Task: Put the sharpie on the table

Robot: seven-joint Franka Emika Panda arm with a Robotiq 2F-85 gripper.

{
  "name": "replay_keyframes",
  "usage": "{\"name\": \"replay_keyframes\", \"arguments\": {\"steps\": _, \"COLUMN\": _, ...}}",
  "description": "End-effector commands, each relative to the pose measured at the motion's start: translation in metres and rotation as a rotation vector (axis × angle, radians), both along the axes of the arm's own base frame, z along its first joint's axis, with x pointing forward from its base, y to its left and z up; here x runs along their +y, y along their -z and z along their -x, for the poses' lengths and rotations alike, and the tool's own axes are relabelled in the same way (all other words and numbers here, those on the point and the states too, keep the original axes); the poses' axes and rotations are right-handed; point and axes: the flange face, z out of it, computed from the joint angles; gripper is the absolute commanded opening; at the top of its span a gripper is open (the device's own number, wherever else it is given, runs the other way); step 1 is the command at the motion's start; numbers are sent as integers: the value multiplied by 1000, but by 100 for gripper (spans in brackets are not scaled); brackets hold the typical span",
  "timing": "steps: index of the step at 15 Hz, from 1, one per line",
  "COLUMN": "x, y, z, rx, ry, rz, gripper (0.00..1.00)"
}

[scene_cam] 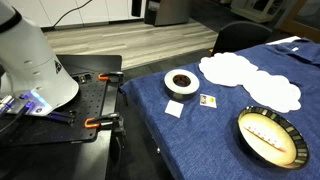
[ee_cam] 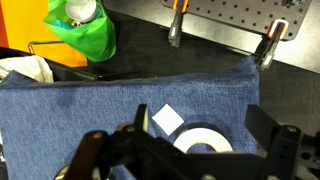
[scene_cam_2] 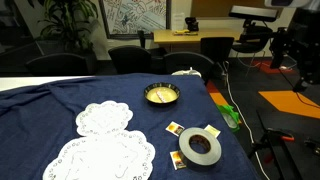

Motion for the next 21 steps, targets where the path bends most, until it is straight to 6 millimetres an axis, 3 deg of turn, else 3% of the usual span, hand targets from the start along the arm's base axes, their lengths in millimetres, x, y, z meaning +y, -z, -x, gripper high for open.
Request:
{"name": "replay_keyframes", "arguments": {"steps": 1, "x": 0, "y": 0, "z": 0, "rx": 1, "ry": 0, "rz": 0, "gripper": 100}}
{"name": "replay_keyframes", "arguments": {"steps": 5, "x": 0, "y": 0, "z": 0, "rx": 1, "ry": 0, "rz": 0, "gripper": 100}}
{"name": "replay_keyframes", "arguments": {"steps": 9, "x": 11, "y": -11, "z": -22, "rx": -62, "ry": 17, "rz": -47, "gripper": 100}}
{"name": "replay_keyframes", "arguments": {"steps": 14, "x": 22, "y": -31, "z": -74, "rx": -196, "ry": 133, "rz": -136, "gripper": 100}}
{"name": "replay_keyframes", "arguments": {"steps": 21, "x": 2, "y": -49, "z": -155, "rx": -412, "ry": 456, "rz": -256, "gripper": 100}}
